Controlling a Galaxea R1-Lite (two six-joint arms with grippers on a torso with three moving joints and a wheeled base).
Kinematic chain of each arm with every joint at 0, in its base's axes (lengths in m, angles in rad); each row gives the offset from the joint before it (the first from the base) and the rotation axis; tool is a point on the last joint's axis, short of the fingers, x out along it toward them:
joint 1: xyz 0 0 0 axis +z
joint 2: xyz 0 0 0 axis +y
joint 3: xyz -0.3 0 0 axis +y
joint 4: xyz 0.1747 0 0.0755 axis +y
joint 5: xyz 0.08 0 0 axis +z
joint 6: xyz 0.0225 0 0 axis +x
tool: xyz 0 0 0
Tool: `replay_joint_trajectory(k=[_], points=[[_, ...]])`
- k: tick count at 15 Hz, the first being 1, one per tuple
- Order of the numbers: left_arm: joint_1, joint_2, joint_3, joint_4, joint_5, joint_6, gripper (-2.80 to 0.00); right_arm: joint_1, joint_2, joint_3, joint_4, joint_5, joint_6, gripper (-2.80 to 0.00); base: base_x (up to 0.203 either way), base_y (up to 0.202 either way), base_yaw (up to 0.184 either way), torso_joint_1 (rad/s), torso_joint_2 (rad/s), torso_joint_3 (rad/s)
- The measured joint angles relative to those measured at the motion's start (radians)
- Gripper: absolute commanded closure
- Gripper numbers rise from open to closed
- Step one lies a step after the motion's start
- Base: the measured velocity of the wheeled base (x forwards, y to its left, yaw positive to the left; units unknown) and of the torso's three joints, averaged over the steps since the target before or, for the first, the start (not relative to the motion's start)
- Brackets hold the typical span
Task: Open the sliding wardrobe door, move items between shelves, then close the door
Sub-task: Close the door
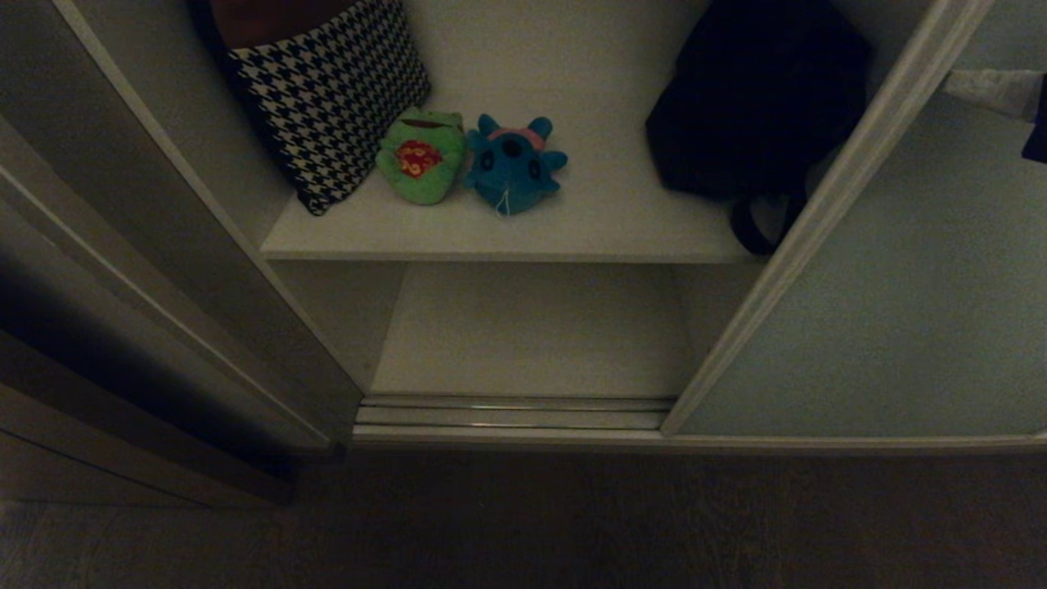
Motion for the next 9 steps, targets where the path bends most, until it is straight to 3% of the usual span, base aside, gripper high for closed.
replay_joint_trajectory(k=[9], points=[[0.0, 0.0, 0.0, 0.0, 0.0, 0.0, 0.0, 0.095, 0.042, -0.021, -0.001, -0.009, -0.012, 0.0, 0.0, 0.0, 0.0, 0.0, 0.0, 0.0]])
